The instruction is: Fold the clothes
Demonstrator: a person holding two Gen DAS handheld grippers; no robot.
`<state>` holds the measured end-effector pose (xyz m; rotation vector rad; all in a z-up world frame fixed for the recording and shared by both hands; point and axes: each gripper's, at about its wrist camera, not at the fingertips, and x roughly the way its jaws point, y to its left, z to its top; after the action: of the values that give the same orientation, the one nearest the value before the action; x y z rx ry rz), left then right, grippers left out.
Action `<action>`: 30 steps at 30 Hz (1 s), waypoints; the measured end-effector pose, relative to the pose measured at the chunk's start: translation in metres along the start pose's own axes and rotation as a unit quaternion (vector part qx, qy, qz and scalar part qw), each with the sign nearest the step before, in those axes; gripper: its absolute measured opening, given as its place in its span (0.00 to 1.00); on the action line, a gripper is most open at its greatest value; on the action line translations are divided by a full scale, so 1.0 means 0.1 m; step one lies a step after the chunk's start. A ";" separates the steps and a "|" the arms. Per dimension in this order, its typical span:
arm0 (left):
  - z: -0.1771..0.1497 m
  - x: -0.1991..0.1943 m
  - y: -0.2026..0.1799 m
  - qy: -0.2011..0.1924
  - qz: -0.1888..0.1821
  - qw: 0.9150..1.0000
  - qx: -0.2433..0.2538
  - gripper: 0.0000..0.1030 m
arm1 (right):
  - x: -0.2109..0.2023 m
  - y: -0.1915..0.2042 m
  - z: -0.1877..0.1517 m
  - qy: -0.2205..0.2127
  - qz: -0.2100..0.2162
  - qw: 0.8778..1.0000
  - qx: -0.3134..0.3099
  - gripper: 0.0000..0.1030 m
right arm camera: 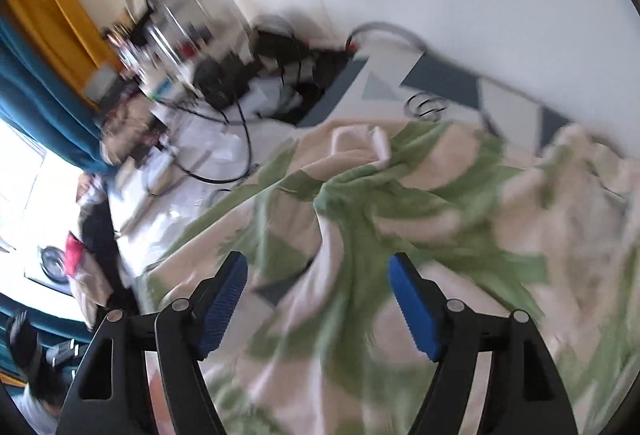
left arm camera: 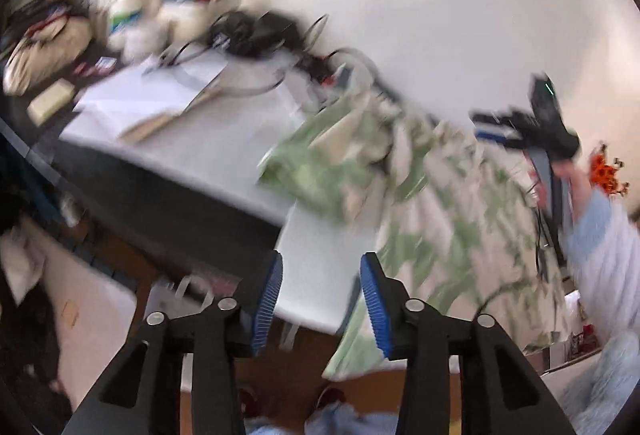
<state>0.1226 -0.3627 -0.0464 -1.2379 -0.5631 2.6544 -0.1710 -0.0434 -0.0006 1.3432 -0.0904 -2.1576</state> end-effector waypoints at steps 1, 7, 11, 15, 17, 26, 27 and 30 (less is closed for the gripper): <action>0.08 0.04 -0.10 -0.003 -0.015 1.000 0.014 0.44 | -0.23 -0.06 -0.09 -0.020 0.001 1.000 0.009 0.74; 0.36 0.49 -0.62 0.027 -0.095 0.991 0.085 0.49 | -1.71 -0.43 -1.12 -0.189 -0.071 0.975 0.096 0.85; 0.42 0.88 -0.96 0.066 -0.132 0.981 0.129 0.49 | -2.47 -0.62 -2.19 -0.244 -0.170 0.939 0.174 0.94; 0.34 1.08 -1.30 0.094 -0.143 0.971 0.164 0.49 | -2.83 -0.76 -3.16 -0.215 -0.246 0.907 0.265 0.95; 0.24 1.12 -1.47 0.103 -0.142 0.969 0.176 0.49 | -2.95 -0.85 -3.53 -0.213 -0.265 0.890 0.304 0.95; -0.39 1.37 -2.34 0.139 -0.109 0.967 0.181 0.49 | -2.64 -1.17 -4.12 -0.111 -0.280 0.920 0.250 1.00; -0.48 1.42 -2.45 0.144 -0.104 0.969 0.175 0.49 | -2.53 -1.15 -4.11 -0.093 -0.283 0.931 0.213 0.99; -0.71 1.64 -2.82 0.162 -0.091 0.971 0.149 0.49 | -2.36 -1.01 -4.15 -0.080 -0.325 0.937 0.100 0.88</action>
<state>0.0676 -0.0366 -0.0908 -1.4077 -0.2049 2.2204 0.2070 0.2618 -0.0504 1.4463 0.0904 -2.8788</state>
